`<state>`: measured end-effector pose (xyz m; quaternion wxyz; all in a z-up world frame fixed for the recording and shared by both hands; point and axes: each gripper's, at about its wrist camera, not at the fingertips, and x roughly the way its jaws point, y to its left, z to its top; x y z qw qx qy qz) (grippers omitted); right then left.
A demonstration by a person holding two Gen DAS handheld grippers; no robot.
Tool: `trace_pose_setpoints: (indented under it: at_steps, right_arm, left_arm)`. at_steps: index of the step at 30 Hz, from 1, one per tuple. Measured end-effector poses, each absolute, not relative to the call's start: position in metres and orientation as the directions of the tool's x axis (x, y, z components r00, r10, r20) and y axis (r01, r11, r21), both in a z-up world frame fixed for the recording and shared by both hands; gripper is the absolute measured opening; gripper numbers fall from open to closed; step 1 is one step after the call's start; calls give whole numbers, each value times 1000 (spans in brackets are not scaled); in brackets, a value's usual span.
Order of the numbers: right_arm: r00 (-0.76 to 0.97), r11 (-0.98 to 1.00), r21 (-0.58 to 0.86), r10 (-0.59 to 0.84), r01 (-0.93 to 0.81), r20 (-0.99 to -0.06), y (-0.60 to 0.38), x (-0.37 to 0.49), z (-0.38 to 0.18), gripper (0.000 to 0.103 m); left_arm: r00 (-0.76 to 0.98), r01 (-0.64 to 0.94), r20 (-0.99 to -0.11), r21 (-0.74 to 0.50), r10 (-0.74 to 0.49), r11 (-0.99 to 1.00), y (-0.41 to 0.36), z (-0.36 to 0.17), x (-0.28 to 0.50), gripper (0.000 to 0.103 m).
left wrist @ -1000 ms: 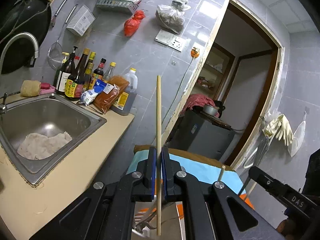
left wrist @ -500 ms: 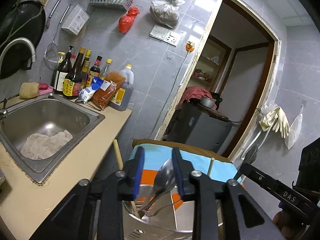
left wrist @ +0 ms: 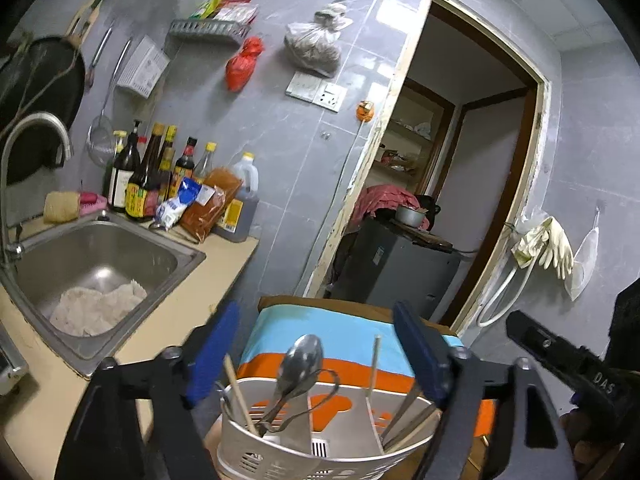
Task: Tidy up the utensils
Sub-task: 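Open both grippers over the white basket to drop the fork and chopstick, then move both tools back down to the remaining utensils on the cloth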
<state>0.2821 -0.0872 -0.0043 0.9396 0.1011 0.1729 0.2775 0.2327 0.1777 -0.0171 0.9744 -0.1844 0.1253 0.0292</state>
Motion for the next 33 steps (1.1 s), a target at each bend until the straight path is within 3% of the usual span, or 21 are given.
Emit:
trace_pose_setpoints:
  at_steps: [4, 7, 11, 14, 25, 33]
  right_arm:
    - [819, 853, 270, 511, -447, -259, -106, 277, 5, 51]
    - [852, 877, 257, 465, -406, -241, -125, 271, 12, 71]
    - [899, 917, 237, 374, -321, -228, -159, 264, 16, 95]
    - [922, 935, 240, 316, -262, -224, -186, 262, 16, 100]
    - [947, 971, 205, 177, -124, -269, -267, 259, -1, 101]
    - [927, 982, 177, 124, -64, -354, -310, 257, -32, 101]
  left_arm:
    - [969, -92, -249, -325, 9, 941, 159, -6, 231, 95]
    - [971, -98, -239, -306, 23, 947, 143, 1, 230, 103]
    - [970, -133, -235, -270, 69, 954, 119, 5, 230, 103]
    - [968, -128, -242, -247, 66, 960, 96, 3, 232, 103]
    - [968, -58, -250, -206, 4, 977, 21, -13, 235, 103]
    - [958, -3, -283, -168, -45, 986, -26, -35, 242, 103]
